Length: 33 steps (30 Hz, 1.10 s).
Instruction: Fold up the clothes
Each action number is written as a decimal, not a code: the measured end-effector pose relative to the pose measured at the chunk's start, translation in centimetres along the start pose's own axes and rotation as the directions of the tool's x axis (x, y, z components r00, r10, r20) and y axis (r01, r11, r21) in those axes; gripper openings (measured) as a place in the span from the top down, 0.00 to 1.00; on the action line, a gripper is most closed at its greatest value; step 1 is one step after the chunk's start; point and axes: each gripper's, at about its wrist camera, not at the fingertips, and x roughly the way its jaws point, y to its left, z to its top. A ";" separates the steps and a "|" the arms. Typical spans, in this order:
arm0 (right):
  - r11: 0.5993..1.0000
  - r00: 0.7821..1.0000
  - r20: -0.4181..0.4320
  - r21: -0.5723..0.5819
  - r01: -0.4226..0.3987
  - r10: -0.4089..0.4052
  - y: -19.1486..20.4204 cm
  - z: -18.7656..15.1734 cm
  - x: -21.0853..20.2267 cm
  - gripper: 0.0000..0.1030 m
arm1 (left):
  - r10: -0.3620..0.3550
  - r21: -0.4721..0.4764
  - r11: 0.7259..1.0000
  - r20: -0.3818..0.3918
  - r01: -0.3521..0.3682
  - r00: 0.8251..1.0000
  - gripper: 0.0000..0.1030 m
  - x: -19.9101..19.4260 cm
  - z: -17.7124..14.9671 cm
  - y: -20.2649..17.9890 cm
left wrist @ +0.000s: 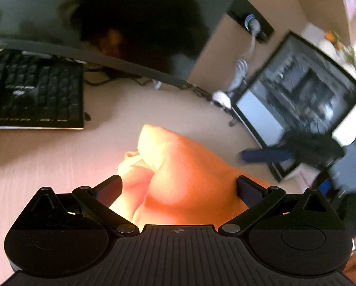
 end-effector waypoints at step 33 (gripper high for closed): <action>0.552 0.973 -0.048 0.816 0.169 -0.227 -16.2 -12.6 -4.8 0.38 | -0.022 0.139 0.989 -0.144 0.042 0.989 0.00 7.6 0.9 -9.1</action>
